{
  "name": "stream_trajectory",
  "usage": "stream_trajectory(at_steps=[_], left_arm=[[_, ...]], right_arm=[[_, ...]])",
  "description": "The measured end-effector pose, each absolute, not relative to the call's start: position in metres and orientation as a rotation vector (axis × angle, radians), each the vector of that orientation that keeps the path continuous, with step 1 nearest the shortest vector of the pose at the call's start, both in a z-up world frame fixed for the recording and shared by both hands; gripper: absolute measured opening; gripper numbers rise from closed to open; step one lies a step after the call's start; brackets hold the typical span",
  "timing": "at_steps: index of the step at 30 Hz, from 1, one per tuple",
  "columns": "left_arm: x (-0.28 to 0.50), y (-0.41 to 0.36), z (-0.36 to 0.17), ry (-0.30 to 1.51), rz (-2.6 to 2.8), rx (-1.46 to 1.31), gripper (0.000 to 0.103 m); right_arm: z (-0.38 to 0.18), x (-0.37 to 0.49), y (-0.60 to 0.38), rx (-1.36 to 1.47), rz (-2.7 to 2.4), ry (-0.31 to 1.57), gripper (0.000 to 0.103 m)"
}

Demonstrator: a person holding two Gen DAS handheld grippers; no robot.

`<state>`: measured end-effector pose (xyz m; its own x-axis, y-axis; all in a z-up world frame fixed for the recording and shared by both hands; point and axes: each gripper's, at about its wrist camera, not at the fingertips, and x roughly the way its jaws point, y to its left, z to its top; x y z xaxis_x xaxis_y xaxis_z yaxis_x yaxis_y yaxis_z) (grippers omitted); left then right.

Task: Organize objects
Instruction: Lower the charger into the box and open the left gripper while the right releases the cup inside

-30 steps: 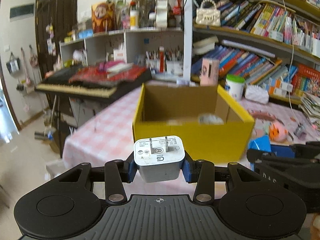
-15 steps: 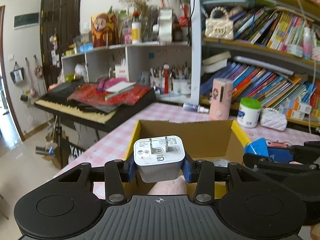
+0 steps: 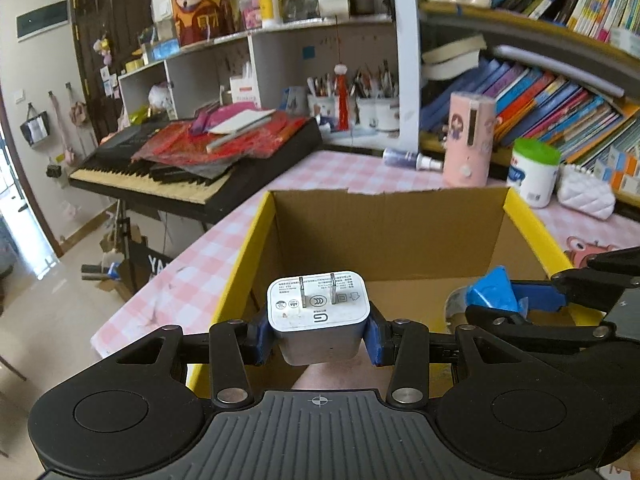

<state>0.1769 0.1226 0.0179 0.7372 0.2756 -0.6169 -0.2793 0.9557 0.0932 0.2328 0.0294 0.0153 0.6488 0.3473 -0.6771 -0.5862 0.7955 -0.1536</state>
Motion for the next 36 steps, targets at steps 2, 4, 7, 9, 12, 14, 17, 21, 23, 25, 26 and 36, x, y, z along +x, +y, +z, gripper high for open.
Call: stream_trajectory(at_steps=[2, 4, 7, 9, 12, 14, 17, 21, 23, 25, 26, 36], left_arm=[[0.181, 0.126, 0.014, 0.699, 0.308, -0.017, 0.042], [0.184, 0.127, 0.011, 0.715, 0.312, -0.020, 0.042], [0.186, 0.129, 0.005, 0.740, 0.315, -0.032, 0.043], [0.188, 0.129, 0.004, 0.741, 0.317, -0.028, 0.043], [0.188, 0.128, 0.004, 0.743, 0.321, -0.030, 0.043], [0.189, 0.128, 0.004, 0.741, 0.325, -0.030, 0.043], [0.190, 0.128, 0.004, 0.743, 0.328, -0.027, 0.044], [0.189, 0.129, 0.005, 0.740, 0.324, -0.043, 0.046], [0.186, 0.129, 0.007, 0.728, 0.324, -0.043, 0.048], [0.182, 0.128, 0.010, 0.711, 0.318, -0.037, 0.052], [0.181, 0.127, 0.012, 0.701, 0.313, -0.037, 0.054], [0.155, 0.125, 0.032, 0.619, 0.318, -0.055, 0.081]], right_arm=[[0.011, 0.240, 0.032, -0.386, 0.574, 0.712, 0.025], [0.006, 0.244, 0.034, -0.398, 0.595, 0.738, 0.025], [-0.001, 0.250, 0.037, -0.408, 0.618, 0.789, 0.025], [0.000, 0.252, 0.038, -0.404, 0.637, 0.806, 0.025], [-0.002, 0.255, 0.038, -0.404, 0.659, 0.849, 0.025], [-0.003, 0.257, 0.039, -0.407, 0.668, 0.870, 0.026], [-0.003, 0.257, 0.040, -0.415, 0.671, 0.880, 0.026], [-0.002, 0.254, 0.040, -0.422, 0.666, 0.879, 0.028], [-0.001, 0.253, 0.039, -0.413, 0.664, 0.872, 0.030], [0.000, 0.251, 0.040, -0.424, 0.653, 0.861, 0.032], [0.001, 0.249, 0.040, -0.429, 0.647, 0.854, 0.035], [0.022, 0.221, 0.030, -0.347, 0.597, 0.767, 0.048]])
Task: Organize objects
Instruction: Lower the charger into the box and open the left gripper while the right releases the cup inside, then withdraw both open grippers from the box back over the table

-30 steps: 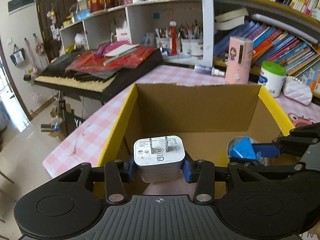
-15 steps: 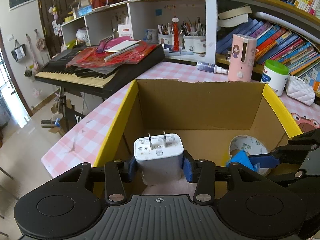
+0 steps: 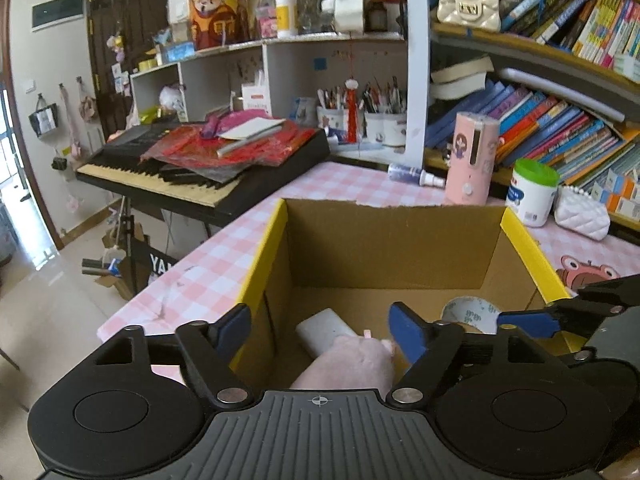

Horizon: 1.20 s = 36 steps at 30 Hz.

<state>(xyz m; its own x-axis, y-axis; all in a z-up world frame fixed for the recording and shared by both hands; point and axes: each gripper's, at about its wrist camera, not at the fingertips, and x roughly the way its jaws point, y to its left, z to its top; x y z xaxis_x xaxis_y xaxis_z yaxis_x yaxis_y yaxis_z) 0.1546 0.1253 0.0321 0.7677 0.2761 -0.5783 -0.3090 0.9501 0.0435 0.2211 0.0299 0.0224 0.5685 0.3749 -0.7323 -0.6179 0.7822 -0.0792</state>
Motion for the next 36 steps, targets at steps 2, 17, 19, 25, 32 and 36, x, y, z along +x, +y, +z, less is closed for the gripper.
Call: stream_trajectory(at_steps=[2, 17, 19, 25, 32, 36], left_arm=[[0.147, 0.126, 0.036, 0.603, 0.322, -0.060, 0.084], [0.089, 0.137, 0.045, 0.542, 0.417, -0.079, 0.092], [0.080, 0.138, 0.044, 0.541, 0.429, -0.078, 0.094], [0.052, 0.140, 0.035, 0.557, 0.422, -0.067, 0.094], [0.026, 0.142, 0.029, 0.583, 0.431, -0.042, 0.095], [0.013, 0.143, 0.024, 0.607, 0.427, -0.032, 0.095]], right_arm=[[0.028, 0.211, 0.027, -0.331, 0.587, 0.739, 0.048], [0.048, 0.138, 0.029, -0.331, 0.403, 0.553, 0.077], [0.047, 0.127, 0.032, -0.348, 0.369, 0.534, 0.082], [0.038, 0.101, 0.034, -0.363, 0.314, 0.549, 0.087], [0.026, 0.078, 0.031, -0.349, 0.242, 0.612, 0.090], [0.019, 0.059, 0.027, -0.355, 0.197, 0.628, 0.092]])
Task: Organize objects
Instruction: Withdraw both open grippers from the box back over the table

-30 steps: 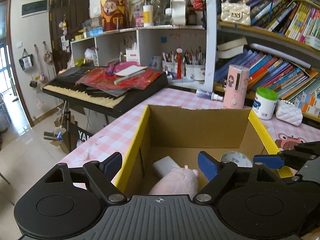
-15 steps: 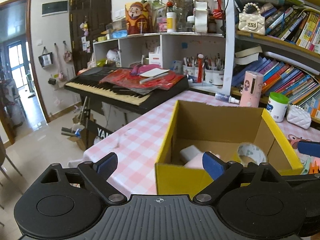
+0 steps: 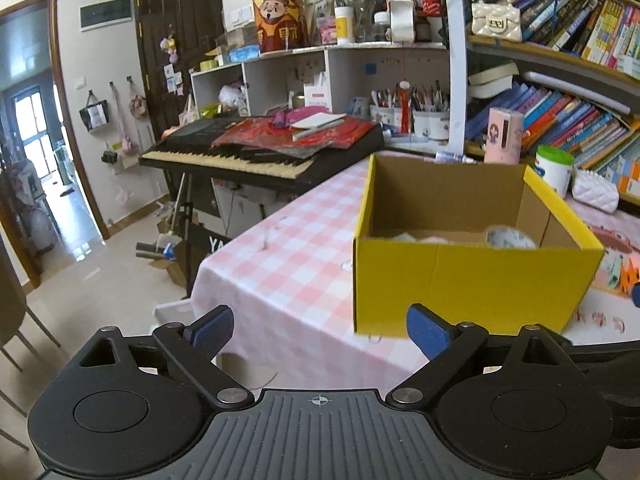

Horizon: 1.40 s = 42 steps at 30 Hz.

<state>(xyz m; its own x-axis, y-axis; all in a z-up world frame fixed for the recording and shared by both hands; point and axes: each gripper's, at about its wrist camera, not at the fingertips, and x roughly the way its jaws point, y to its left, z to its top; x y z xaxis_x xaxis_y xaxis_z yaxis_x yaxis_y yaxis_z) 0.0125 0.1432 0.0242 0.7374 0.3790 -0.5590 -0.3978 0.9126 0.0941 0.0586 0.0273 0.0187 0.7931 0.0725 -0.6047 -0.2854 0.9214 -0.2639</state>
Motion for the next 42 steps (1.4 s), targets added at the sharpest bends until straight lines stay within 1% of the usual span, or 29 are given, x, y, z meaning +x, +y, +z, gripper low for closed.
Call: stream_trajectory(at_steps=[19, 32, 42], left_arm=[[-0.024, 0.108, 0.004, 0.702, 0.277, 0.087, 0.095], [-0.013, 0.066, 0.002, 0.705, 0.147, 0.142, 0.095], [0.015, 0.027, 0.001, 0.709, 0.111, 0.160, 0.095]], right_arm=[[0.003, -0.007, -0.013, -0.290, 0.033, 0.694, 0.094], [0.003, -0.010, -0.065, -0.227, -0.108, 0.720, 0.094], [0.000, 0.011, -0.105, -0.202, -0.146, 0.735, 0.094]])
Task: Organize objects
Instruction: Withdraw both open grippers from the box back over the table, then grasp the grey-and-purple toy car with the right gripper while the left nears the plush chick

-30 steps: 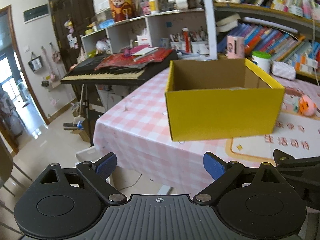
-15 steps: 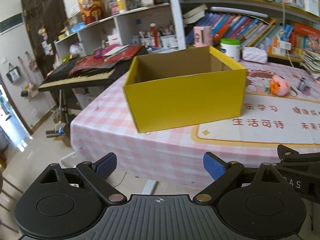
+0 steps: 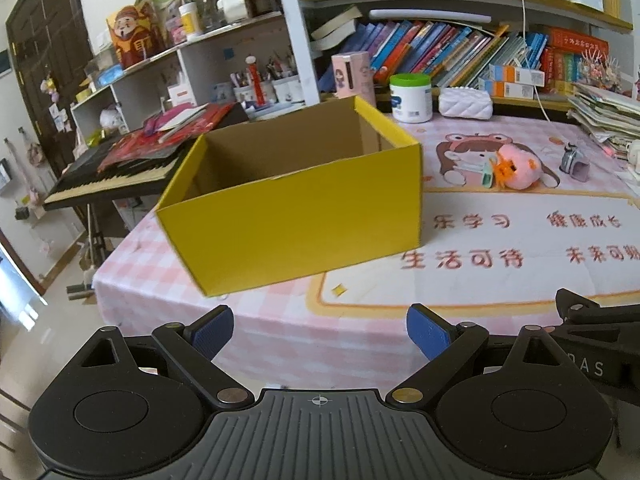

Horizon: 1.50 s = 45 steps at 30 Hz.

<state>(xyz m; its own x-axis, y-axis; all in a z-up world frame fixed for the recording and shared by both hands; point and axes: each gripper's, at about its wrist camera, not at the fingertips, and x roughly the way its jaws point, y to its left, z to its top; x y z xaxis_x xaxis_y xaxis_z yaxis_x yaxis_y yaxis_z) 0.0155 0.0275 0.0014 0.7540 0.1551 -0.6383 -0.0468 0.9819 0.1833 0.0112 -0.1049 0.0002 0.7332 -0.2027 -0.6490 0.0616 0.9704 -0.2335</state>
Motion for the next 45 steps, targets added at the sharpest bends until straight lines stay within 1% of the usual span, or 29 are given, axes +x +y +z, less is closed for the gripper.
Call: stream_trajectory(at_steps=[20, 25, 27, 30, 34, 40, 45], left_arm=[[0.102, -0.072, -0.007, 0.777, 0.069, 0.079, 0.095], [0.120, -0.097, -0.010, 0.794, 0.056, 0.053, 0.095], [0.125, -0.107, -0.011, 0.795, 0.050, 0.046, 0.095], [0.132, -0.121, -0.012, 0.792, 0.044, 0.052, 0.095], [0.142, -0.136, -0.013, 0.784, 0.041, 0.048, 0.095], [0.157, -0.144, -0.013, 0.775, 0.066, 0.033, 0.095], [0.166, -0.150, -0.012, 0.773, 0.076, 0.041, 0.095]], right_arm=[[-0.001, 0.109, -0.216, -0.187, -0.123, 0.778, 0.093], [0.000, 0.130, -0.244, -0.148, -0.074, 0.759, 0.087], [-0.001, 0.139, -0.253, -0.138, -0.055, 0.761, 0.078], [-0.004, 0.152, -0.269, -0.118, -0.042, 0.765, 0.070], [-0.008, 0.172, -0.290, -0.076, -0.025, 0.761, 0.067], [-0.018, 0.212, -0.314, -0.051, -0.037, 0.719, 0.067], [-0.033, 0.247, -0.332, -0.043, -0.041, 0.721, 0.067]])
